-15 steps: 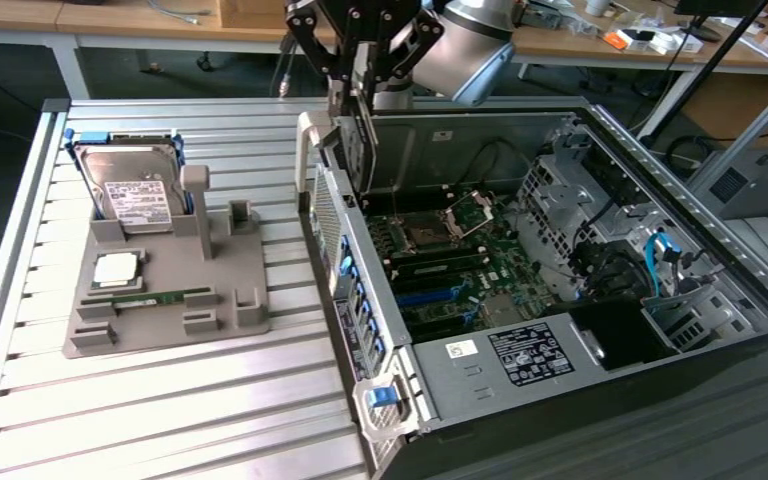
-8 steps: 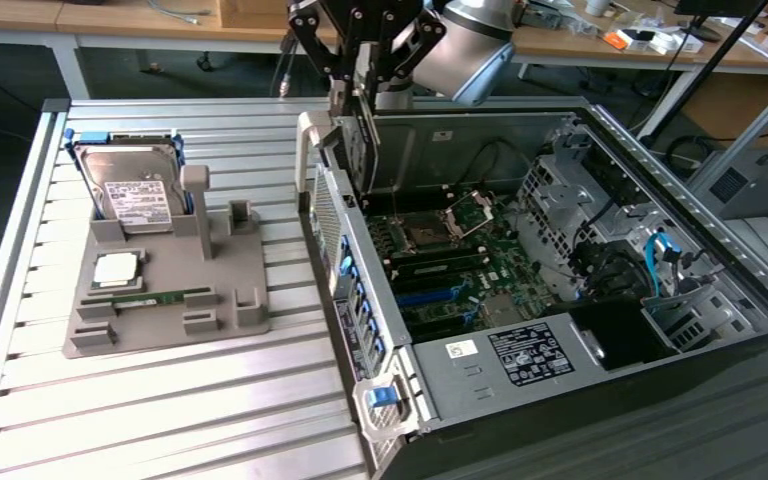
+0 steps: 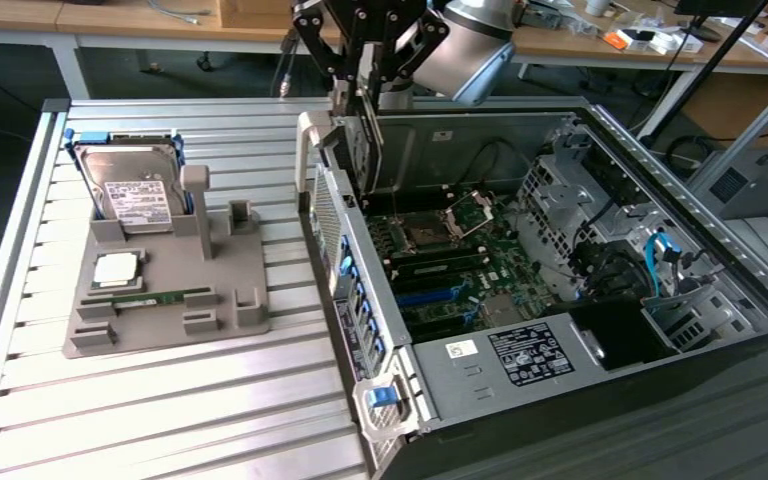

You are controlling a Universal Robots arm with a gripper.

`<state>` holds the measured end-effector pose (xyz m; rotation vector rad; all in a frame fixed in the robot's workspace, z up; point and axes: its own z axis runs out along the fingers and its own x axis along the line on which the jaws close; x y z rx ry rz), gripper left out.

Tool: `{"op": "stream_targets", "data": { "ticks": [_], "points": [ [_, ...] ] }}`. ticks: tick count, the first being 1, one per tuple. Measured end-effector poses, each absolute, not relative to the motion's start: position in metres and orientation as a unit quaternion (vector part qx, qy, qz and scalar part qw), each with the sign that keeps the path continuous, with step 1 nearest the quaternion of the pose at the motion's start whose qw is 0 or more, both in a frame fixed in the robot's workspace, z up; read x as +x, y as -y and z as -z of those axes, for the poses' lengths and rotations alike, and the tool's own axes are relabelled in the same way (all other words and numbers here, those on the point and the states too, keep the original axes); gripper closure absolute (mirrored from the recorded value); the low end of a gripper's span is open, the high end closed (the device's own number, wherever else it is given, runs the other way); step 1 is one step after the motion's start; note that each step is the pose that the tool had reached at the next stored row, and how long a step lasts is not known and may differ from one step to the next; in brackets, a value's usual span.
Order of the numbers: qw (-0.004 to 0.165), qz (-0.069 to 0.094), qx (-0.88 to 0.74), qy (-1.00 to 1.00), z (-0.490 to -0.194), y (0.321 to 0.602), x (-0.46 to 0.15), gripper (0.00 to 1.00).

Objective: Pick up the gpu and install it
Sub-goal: 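Pick up the gpu and move the gpu toward the slot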

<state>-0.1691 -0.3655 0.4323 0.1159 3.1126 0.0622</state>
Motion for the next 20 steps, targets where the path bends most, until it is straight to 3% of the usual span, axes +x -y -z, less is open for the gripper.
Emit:
{"op": "stream_targets", "data": {
  "ticks": [20],
  "points": [
    [0.013,-0.02,0.037,-0.999,-0.4322,0.3655,-0.1626,0.73]
  ]
}}
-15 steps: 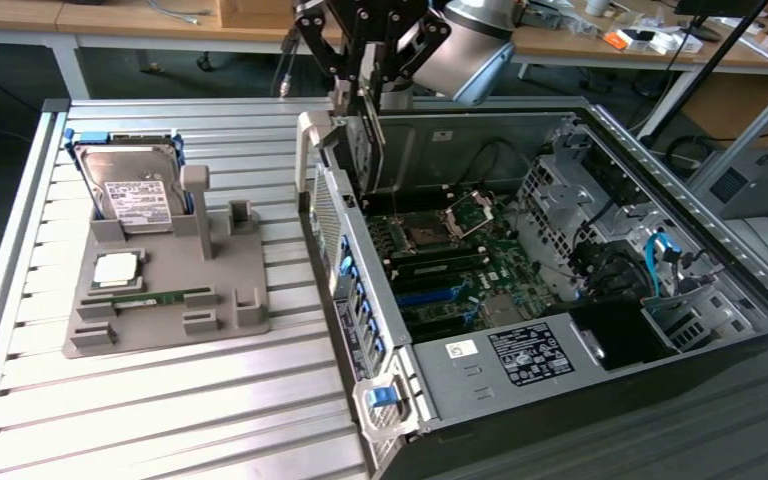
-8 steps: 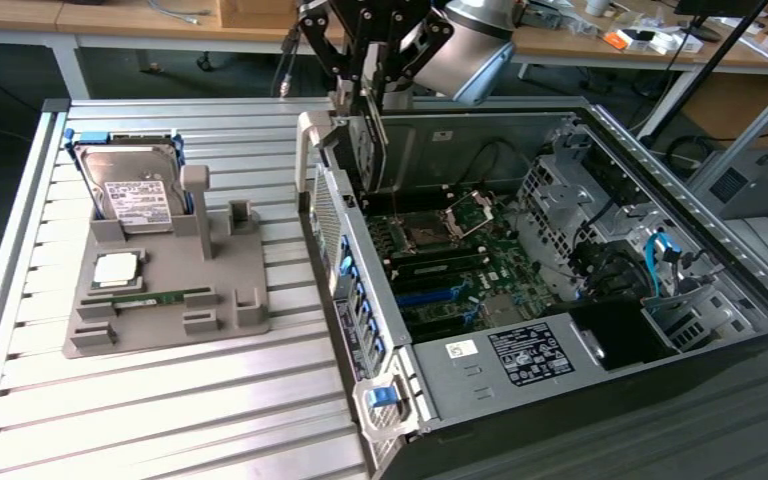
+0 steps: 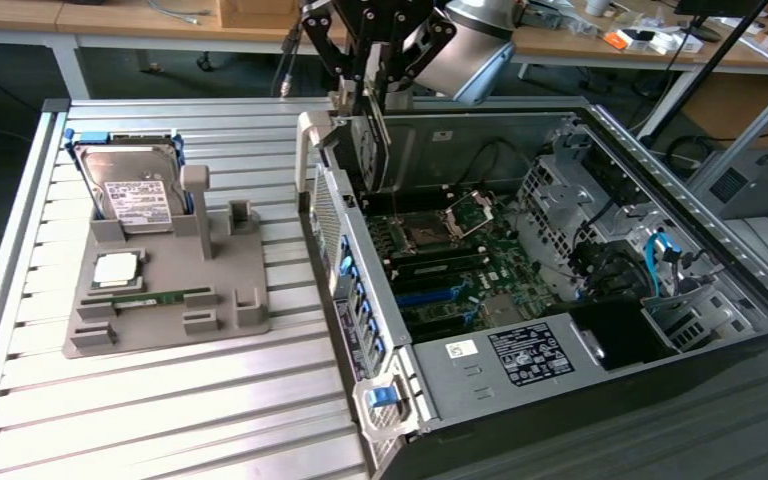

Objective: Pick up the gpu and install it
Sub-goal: 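Pick up the gpu and move the gpu toward the slot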

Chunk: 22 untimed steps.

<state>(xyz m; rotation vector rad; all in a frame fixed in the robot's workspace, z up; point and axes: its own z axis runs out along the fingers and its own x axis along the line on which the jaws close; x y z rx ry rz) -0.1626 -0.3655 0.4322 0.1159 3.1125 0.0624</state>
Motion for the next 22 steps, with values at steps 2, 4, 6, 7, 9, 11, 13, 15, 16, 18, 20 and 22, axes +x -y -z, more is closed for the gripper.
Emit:
{"op": "stream_targets", "data": {
  "ticks": [2,4,6,7,9,11,13,15,16,18,20,22],
  "points": [
    [0.013,-0.02,0.037,-0.999,-0.4323,0.3655,-0.162,0.73],
    [0.013,-0.02,0.037,-0.999,-0.4323,0.3655,-0.1614,0.73],
    [0.013,-0.02,0.037,-0.999,-0.4323,0.3655,-0.1605,0.73],
    [0.013,-0.02,0.037,-0.999,-0.4322,0.3655,-0.1603,0.73],
    [0.013,-0.02,0.037,-0.999,-0.4323,0.3655,-0.1597,0.73],
    [0.013,-0.02,0.037,-0.999,-0.4323,0.3655,-0.1592,0.73],
    [0.013,-0.02,0.037,-0.999,-0.4323,0.3655,-0.1586,0.73],
    [0.013,-0.02,0.037,-0.999,-0.4323,0.3655,-0.158,0.73],
    [0.013,-0.02,0.037,-0.999,-0.4323,0.3655,-0.1577,0.73],
    [0.013,-0.02,0.037,-0.999,-0.4323,0.3655,-0.1571,0.73],
    [0.013,-0.02,0.037,-0.999,-0.4323,0.3655,-0.156,0.73],
    [0.013,-0.02,0.037,-0.999,-0.4323,0.3655,-0.1552,0.73]
  ]
}}
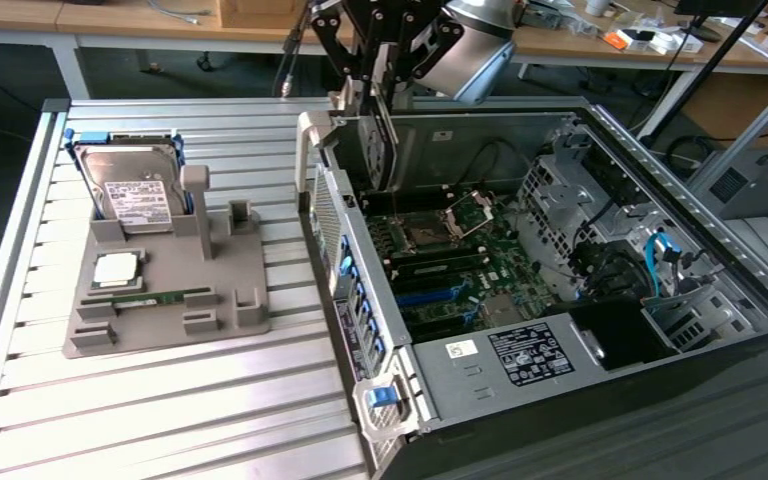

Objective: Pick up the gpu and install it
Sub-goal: 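Pick up the gpu and move the gpu toward the slot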

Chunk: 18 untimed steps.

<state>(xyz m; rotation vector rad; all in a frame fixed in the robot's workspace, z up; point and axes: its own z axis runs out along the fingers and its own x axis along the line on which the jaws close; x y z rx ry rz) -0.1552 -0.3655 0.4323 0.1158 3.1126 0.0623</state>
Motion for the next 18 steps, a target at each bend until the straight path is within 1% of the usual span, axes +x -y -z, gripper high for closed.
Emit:
{"op": "stream_targets", "data": {
  "ticks": [18],
  "points": [
    [0.013,-0.02,0.037,-0.999,-0.4323,0.3655,-0.1484,0.73]
  ]
}}
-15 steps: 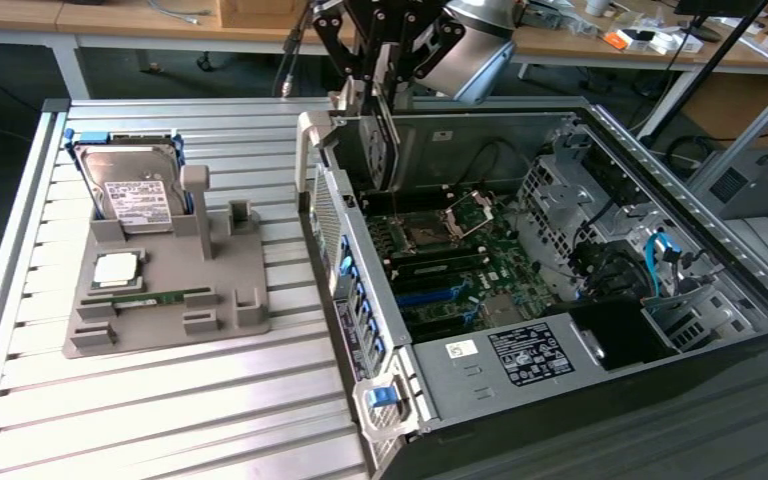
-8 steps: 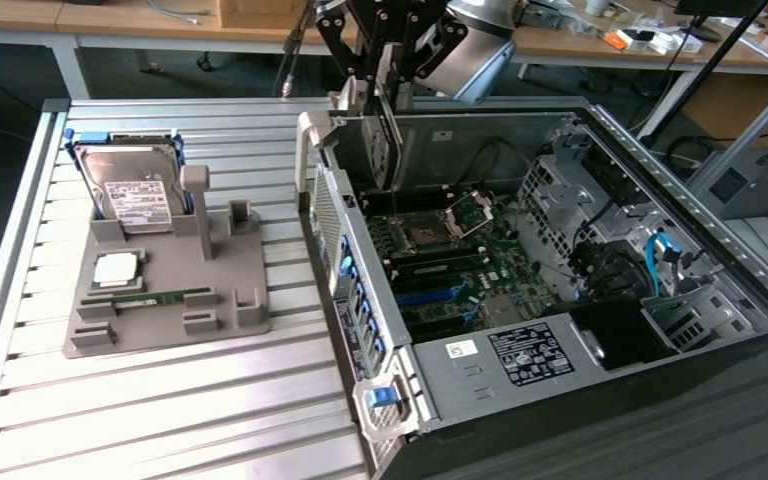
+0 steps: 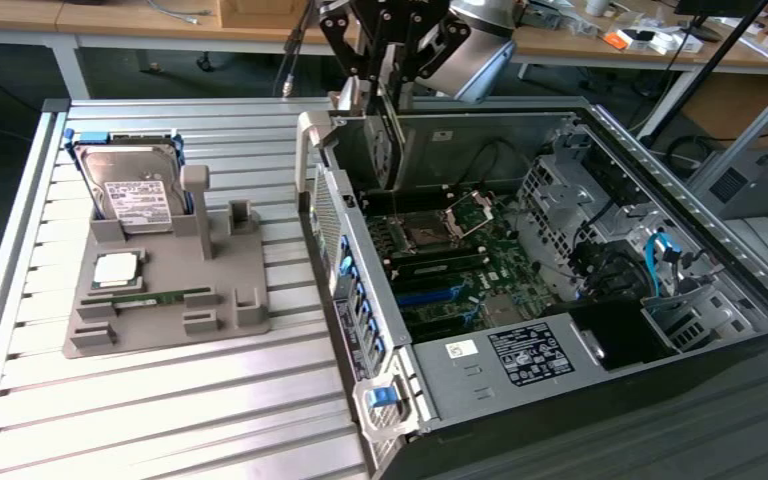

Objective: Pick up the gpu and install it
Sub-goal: 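Pick up the gpu and move the gpu toward the slot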

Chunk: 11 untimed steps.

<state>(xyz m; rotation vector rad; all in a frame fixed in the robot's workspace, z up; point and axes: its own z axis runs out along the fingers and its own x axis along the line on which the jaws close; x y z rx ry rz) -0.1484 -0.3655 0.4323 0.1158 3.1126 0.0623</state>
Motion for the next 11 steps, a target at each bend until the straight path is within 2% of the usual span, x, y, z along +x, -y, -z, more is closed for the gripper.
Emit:
{"op": "stream_targets", "data": {
  "ticks": [11],
  "points": [
    [0.013,-0.02,0.037,-0.999,-0.4323,0.3655,-0.144,0.73]
  ]
}}
